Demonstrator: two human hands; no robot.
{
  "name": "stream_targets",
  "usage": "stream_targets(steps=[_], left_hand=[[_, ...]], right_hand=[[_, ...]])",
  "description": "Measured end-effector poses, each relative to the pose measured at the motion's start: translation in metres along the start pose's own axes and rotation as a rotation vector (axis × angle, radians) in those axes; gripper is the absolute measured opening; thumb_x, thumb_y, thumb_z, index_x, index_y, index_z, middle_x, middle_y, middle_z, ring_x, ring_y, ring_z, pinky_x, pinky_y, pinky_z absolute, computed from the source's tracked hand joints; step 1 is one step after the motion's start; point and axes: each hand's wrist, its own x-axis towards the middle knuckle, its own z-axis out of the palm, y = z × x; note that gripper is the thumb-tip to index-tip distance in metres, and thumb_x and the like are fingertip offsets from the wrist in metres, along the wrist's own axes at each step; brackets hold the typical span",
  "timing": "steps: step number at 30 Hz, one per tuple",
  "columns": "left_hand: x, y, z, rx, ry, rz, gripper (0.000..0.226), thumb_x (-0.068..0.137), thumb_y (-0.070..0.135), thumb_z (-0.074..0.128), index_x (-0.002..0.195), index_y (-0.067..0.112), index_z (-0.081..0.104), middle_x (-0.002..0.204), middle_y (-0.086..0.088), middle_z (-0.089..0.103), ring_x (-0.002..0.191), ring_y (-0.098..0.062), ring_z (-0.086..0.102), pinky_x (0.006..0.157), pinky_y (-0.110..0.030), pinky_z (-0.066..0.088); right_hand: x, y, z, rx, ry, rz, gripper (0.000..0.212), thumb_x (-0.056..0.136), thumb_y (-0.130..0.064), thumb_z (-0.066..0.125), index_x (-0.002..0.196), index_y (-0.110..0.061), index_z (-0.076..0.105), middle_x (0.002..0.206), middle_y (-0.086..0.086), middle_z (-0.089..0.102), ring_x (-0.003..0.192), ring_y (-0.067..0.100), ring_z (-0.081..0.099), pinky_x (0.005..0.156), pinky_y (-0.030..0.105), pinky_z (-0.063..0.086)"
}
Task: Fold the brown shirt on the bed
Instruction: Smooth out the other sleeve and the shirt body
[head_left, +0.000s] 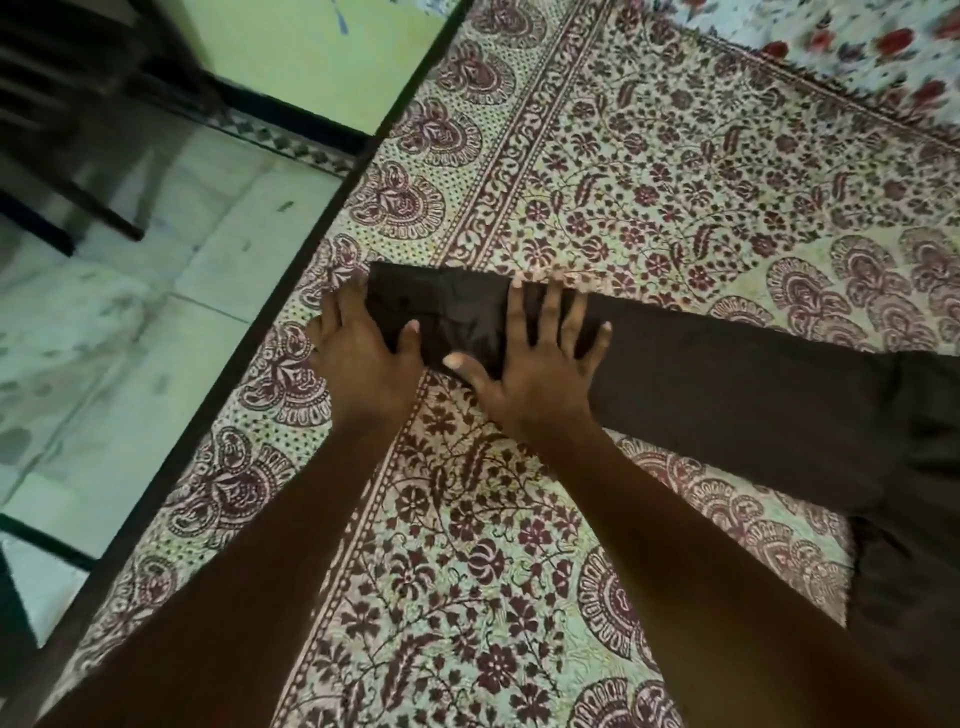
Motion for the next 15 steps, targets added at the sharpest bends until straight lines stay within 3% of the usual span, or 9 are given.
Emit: stream_targets(steps=[3, 5, 7, 11, 13, 15], left_hand=[[0.019, 0.008, -0.007, -0.102, -0.014, -0.171, 0.052, 0.079, 0.021, 0.082, 0.124, 0.008, 0.062, 0.120, -0.015, 0.069, 0.115, -0.035, 0.064, 0.093, -0.041, 0.052], [0.030, 0.011, -0.015, -0.136, -0.062, -0.253, 0.038, 0.078, 0.023, 0.084, 0.112, 0.010, 0.073, 0.106, -0.011, 0.075, 0.100, -0.029, 0.072, 0.083, -0.031, 0.055], [0.036, 0.016, -0.024, -0.187, -0.100, -0.253, 0.025, 0.080, 0.018, 0.081, 0.103, 0.011, 0.077, 0.096, -0.006, 0.075, 0.090, -0.024, 0.072, 0.081, -0.030, 0.056], [0.042, 0.016, -0.030, -0.292, -0.088, -0.324, 0.020, 0.082, 0.006, 0.076, 0.101, 0.010, 0.076, 0.097, -0.007, 0.074, 0.096, -0.024, 0.072, 0.092, -0.036, 0.059], [0.040, 0.015, -0.031, -0.401, -0.102, -0.324, 0.023, 0.083, 0.002, 0.073, 0.106, 0.006, 0.075, 0.095, -0.005, 0.074, 0.094, -0.022, 0.074, 0.089, -0.035, 0.060], [0.033, 0.019, -0.038, -0.601, -0.132, -0.282, 0.026, 0.086, -0.002, 0.071, 0.111, 0.004, 0.075, 0.095, -0.006, 0.076, 0.087, -0.016, 0.075, 0.080, -0.028, 0.061]], right_hand=[[0.004, -0.016, 0.005, -0.037, -0.032, -0.219, 0.120, 0.076, -0.095, -0.003, 0.166, -0.017, 0.000, 0.172, 0.016, -0.012, 0.157, 0.039, -0.018, 0.119, 0.072, -0.010], [0.016, -0.021, 0.001, -0.042, -0.056, -0.351, 0.116, 0.081, -0.094, 0.010, 0.166, -0.016, 0.000, 0.173, 0.013, -0.009, 0.158, 0.035, -0.016, 0.119, 0.072, -0.007], [0.024, -0.024, -0.004, -0.034, -0.067, -0.355, 0.116, 0.081, -0.094, 0.020, 0.166, -0.018, -0.002, 0.174, 0.009, -0.010, 0.158, 0.033, -0.016, 0.120, 0.070, -0.008], [0.019, -0.041, 0.004, -0.040, -0.046, -0.407, 0.124, 0.079, -0.096, 0.032, 0.165, -0.014, -0.003, 0.174, 0.008, -0.010, 0.159, 0.031, -0.015, 0.122, 0.069, -0.006], [0.018, -0.049, 0.005, 0.023, -0.058, -0.395, 0.118, 0.084, -0.090, 0.038, 0.165, -0.015, -0.003, 0.174, 0.005, -0.006, 0.160, 0.027, -0.013, 0.122, 0.064, -0.005], [0.023, -0.054, -0.001, 0.152, -0.064, -0.311, 0.101, 0.095, -0.072, 0.046, 0.166, -0.016, 0.000, 0.174, 0.005, 0.005, 0.161, 0.025, -0.001, 0.125, 0.060, 0.000]])
